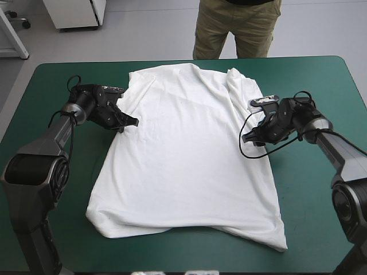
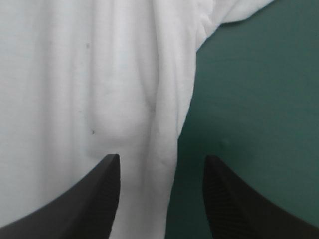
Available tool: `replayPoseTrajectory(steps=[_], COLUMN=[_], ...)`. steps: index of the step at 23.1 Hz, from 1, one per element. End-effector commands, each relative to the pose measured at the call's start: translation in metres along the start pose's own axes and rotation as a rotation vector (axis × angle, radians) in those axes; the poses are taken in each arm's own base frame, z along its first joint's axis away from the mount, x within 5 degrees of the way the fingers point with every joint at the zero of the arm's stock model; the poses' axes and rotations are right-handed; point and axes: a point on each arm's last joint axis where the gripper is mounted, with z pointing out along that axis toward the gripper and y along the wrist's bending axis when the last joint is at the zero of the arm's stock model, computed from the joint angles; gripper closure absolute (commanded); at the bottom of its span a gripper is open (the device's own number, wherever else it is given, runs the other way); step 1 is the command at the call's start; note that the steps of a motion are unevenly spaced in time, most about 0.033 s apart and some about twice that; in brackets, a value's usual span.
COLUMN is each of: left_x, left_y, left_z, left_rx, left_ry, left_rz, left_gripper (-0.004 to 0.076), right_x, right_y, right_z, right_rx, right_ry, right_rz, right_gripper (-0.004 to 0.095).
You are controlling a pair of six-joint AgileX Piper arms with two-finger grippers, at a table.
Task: Fold the cloth
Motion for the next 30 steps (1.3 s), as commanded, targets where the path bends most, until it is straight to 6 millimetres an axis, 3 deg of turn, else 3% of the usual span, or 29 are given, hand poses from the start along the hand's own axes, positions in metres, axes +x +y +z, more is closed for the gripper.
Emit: replayPoseTrajectory(steps=[1,5,7,10,11,14,22,30], left_x=[-0.003,-0.004,-0.004,-0.005,-0.006,-0.008,-0.009,0.016], left_y=[-0.013,-0.013,-0.013,-0.013,-0.013,-0.013,-0.020,-0.016], left_z=[-0.010,-0.010,-0.010,-0.010,-0.010,-0.021,-0.098,-0.204], left_rx=[0.045,0.042,0.041,0.038,0.039,0.032,-0.002,-0.079], left_ry=[-0.023,-0.031,-0.037,-0.052,-0.054,-0.096,-0.306,-0.564], left_rz=[-0.008,-0.003,-0.003,-0.003,-0.004,0.000,0.029,0.027], left_gripper=[0.0733,0.0733,0.0733,0.0733,0.0733,0.0733,0.0733,0.0733], right_x=[-0.012,-0.013,-0.013,-0.015,-0.014,-0.015,-0.019,-0.007], right_y=[-0.004,-0.005,-0.003,0.000,0.001,0.002,0.008,0.015], right_z=[-0.003,0.019,0.021,0.020,0.018,0.012,-0.075,-0.169], right_rx=[0.019,0.001,-0.018,-0.054,-0.068,-0.068,-0.028,0.042], right_ry=[-0.069,-0.047,-0.055,-0.053,-0.041,-0.044,-0.300,-0.540], right_rz=[0.009,0.061,0.081,0.070,0.043,0.023,-0.008,-0.054], right_gripper=[0.0436,0.0458,0.0572,0.0874,0.0922,0.0925,0.0925,0.0925])
